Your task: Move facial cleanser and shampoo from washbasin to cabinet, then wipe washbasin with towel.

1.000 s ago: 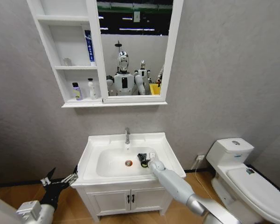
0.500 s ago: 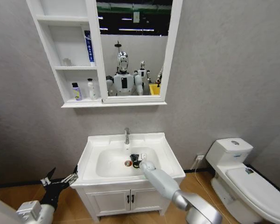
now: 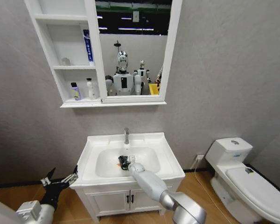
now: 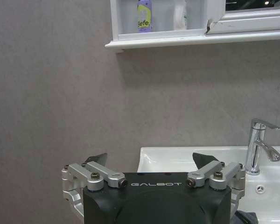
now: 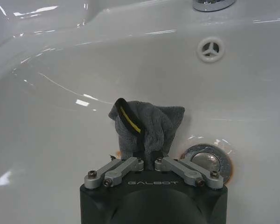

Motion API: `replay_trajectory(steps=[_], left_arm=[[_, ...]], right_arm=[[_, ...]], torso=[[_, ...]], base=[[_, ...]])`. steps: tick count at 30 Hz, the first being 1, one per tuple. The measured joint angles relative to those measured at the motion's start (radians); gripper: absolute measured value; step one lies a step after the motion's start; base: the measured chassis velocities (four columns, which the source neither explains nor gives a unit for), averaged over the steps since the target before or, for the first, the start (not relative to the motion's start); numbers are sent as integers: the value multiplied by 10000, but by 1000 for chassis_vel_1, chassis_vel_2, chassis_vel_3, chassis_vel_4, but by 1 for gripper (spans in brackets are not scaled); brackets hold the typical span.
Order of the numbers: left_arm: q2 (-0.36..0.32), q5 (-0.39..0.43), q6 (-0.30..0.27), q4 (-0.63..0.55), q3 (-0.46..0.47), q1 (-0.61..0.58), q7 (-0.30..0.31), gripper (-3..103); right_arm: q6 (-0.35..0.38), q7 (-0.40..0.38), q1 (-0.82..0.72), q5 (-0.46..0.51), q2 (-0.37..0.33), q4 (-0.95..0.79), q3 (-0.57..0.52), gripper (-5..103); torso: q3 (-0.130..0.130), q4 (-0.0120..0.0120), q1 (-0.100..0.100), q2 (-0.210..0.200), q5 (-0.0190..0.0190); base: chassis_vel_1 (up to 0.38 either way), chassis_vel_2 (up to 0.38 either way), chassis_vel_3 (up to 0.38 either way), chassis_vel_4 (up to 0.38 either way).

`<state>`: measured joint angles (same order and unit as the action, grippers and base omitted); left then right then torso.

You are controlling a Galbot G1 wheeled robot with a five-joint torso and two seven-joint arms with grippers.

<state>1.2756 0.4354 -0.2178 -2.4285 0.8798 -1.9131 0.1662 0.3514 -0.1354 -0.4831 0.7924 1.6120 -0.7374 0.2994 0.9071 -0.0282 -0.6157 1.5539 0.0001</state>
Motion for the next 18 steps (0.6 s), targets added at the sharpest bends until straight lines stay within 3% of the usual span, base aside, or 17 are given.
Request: replay_trajectory(steps=[6,9,12,18], left_arm=[[0,0,0,0,1,0,-2,100],[0,0,0,0,1,0,0,100],[0,0,0,0,0,0,-1,100],[0,0,0,0,0,0,-1,100]], right_arm=[[565,-451,104,600,-383,-439,-131,5],[774,-465,120,767,-1317,-613,-166,5],[875,-316,99,769,-1780,-658,-213,5],[972,-249,160,774,-1732,-525,-258,5]], torso=[[-4,3,0,1,2],[-5,-9,0,2,0],[-6,-10,2,3,1],[-8,-9,4,5,-6]], base=[[0,0,0,0],[0,0,0,0],[0,0,0,0],[0,0,0,0]])
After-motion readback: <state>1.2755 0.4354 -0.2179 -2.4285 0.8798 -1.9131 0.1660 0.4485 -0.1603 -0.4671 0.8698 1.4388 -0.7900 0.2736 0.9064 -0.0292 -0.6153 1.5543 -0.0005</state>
